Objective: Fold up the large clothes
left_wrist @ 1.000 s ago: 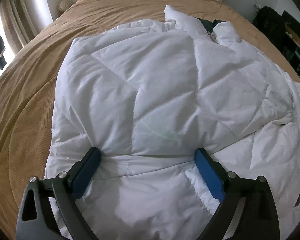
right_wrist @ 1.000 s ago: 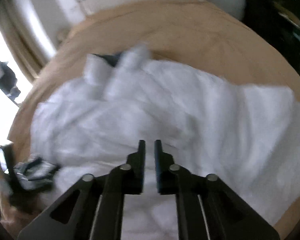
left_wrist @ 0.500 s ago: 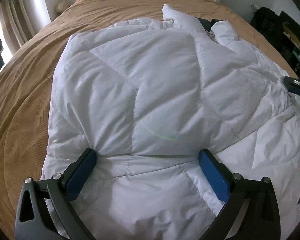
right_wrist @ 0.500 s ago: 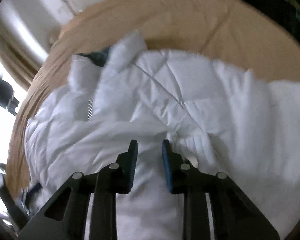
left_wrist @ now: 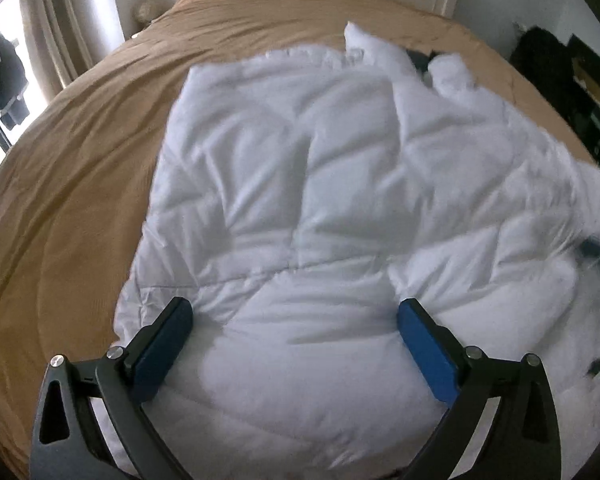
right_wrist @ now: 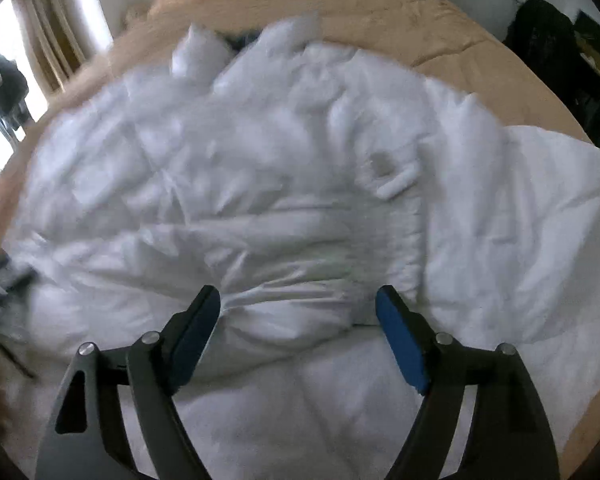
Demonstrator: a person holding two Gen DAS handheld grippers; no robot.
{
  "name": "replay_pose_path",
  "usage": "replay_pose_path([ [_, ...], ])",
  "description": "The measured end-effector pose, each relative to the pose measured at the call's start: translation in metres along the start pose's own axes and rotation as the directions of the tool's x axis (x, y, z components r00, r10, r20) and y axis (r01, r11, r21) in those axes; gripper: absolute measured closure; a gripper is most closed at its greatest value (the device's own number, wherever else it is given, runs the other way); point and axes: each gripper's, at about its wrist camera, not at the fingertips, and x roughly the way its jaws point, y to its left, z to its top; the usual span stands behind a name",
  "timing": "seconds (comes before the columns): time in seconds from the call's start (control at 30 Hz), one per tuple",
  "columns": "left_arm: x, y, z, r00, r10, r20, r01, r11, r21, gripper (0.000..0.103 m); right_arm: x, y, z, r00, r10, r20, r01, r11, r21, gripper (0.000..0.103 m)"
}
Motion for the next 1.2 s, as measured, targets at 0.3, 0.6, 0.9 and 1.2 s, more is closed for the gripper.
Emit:
replay_pose_path([
  [0.3, 0.016, -0.005, 0.008, 1.0, 0.011, -0.008, -0.011, 1.0, -0.006, 0.0, -0.123, -0.264, -0.006, 0.936, -0.325, 0.136, 0.24, 0.871, 0.43, 0.005],
  [0.6, 0.017, -0.007, 0.007, 1.0, 0.019, -0.003, -0.019, 1.0, -0.007, 0.0, -0.086, -0.47, -0.09, 0.979, -0.197, 0.058, 0.062, 0.553, 0.831, 0.005],
  [0.9, 0.015, -0.007, 0.004, 1.0, 0.018, 0.001, -0.018, 1.0, -0.009, 0.0, -0.095, -0.446, -0.056, 0.935, -0.051, 0.35, -0.264, 0.557, 0.788, 0.083],
  [1.2, 0.011, -0.004, 0.003, 1.0, 0.003, 0.0, -0.003, 1.0, -0.021, 0.0, -0.128, -0.212, 0.049, 0.746, 0.467, 0.475, -0.644, 0.686, 0.339, 0.085],
])
